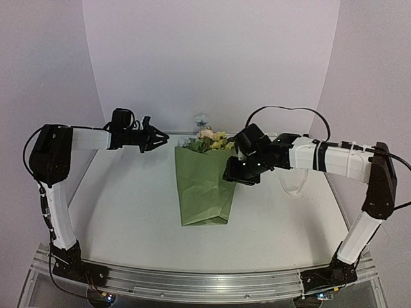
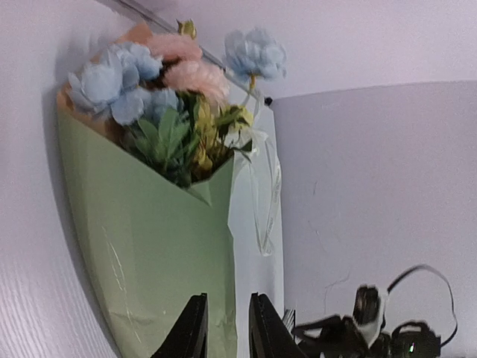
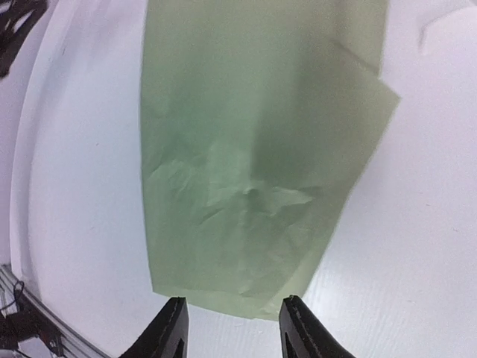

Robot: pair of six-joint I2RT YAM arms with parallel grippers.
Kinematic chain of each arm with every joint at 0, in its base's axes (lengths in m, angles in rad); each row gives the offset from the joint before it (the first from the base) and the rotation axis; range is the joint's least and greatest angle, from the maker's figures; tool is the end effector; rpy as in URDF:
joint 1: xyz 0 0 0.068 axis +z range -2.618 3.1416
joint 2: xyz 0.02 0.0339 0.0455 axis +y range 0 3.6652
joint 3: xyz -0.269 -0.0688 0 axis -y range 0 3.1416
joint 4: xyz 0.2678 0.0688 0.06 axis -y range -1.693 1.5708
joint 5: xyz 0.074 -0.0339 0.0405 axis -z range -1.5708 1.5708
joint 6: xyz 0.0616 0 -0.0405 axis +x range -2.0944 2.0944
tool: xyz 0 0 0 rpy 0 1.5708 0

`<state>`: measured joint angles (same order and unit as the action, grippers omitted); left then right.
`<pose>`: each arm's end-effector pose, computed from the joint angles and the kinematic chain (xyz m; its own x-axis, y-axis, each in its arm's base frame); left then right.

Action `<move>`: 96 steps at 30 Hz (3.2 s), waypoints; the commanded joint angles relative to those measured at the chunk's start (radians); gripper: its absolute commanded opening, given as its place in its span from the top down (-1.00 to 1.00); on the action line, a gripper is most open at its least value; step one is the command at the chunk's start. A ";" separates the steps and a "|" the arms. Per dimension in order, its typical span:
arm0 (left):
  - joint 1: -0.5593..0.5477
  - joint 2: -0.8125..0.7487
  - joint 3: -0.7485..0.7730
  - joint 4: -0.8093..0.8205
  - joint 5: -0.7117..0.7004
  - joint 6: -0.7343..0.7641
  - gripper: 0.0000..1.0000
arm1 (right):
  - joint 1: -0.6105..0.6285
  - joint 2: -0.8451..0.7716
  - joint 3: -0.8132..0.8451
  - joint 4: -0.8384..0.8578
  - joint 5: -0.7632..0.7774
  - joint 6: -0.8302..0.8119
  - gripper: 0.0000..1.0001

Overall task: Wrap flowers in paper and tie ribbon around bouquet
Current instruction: Press the fold line of the folded wrapping paper, then pick up the ribbon from the center of the board.

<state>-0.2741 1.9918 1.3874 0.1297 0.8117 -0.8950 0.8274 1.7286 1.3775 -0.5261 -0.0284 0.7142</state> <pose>0.4576 -0.1751 0.2030 -0.9052 -0.3033 -0.2976 0.1618 0.4017 -0.9014 0.2837 0.3111 0.2391 -0.8833 0.0066 -0.4688 -0.2244 0.8719 0.4353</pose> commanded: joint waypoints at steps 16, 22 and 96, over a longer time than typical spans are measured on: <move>-0.138 -0.094 -0.263 0.329 -0.337 -0.091 0.34 | -0.053 -0.420 -0.351 -0.012 0.246 0.262 -0.25; -0.139 -0.084 -0.244 0.312 -0.347 -0.084 0.28 | -0.058 -0.474 -0.402 -0.019 0.277 0.274 -0.52; -0.139 -0.449 -0.474 0.141 -0.272 -0.047 0.09 | -0.565 0.071 -0.385 0.199 0.216 0.429 0.12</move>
<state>-0.4114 1.5883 0.9203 0.2352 0.5221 -0.9187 0.2668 1.7772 0.9621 -0.3100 0.1891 1.1271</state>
